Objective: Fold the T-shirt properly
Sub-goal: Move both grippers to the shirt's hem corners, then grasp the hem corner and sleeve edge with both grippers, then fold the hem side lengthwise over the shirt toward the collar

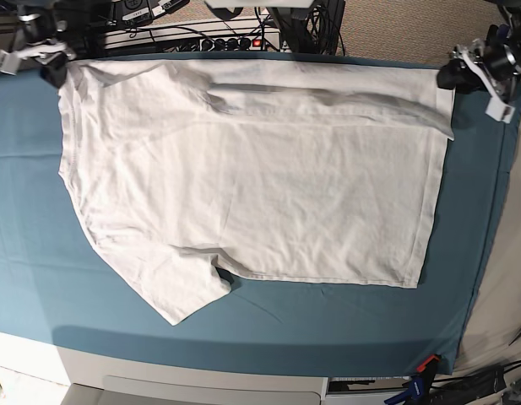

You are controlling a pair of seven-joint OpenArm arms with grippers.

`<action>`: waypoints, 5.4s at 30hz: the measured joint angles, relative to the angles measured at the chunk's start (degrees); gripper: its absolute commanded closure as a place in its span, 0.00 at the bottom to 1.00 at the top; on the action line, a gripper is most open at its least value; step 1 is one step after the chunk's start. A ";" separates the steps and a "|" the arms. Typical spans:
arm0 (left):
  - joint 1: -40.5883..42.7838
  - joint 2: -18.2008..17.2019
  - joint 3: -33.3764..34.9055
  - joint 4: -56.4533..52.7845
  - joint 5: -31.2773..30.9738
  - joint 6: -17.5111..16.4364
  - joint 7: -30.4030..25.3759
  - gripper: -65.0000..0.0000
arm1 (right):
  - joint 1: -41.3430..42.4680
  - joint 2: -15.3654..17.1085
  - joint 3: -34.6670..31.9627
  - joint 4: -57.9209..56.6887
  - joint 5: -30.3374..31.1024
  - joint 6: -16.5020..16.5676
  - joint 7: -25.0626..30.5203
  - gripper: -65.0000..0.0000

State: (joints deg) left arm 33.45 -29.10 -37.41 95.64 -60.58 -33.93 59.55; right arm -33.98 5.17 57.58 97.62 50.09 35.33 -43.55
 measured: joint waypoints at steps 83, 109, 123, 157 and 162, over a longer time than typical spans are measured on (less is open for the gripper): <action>-81.88 5.14 32.26 -79.10 21.11 5.97 -21.90 1.00 | 69.64 17.77 -27.17 -54.25 -36.15 -17.07 10.54 0.70; -81.88 5.11 32.26 -79.10 20.90 4.72 -21.49 1.00 | 71.93 14.47 -40.37 -67.52 -42.25 -17.22 15.85 0.70; -81.88 5.09 32.26 -79.10 20.90 4.72 -21.00 1.00 | 71.41 13.60 -24.02 -67.52 -32.61 -15.37 13.35 0.70; -81.88 5.09 32.26 -79.10 20.92 4.50 -20.98 1.00 | 66.01 13.38 -40.02 -66.51 -37.94 -11.26 25.14 1.00; -81.88 4.63 32.26 -79.08 20.11 0.83 -18.80 1.00 | 65.33 13.62 -40.15 -64.78 -39.82 -8.24 24.90 1.00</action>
State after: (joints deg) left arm -48.42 -24.47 -5.15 16.56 -40.47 -33.10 40.75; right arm 31.35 18.79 17.43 32.84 10.26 27.09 -18.65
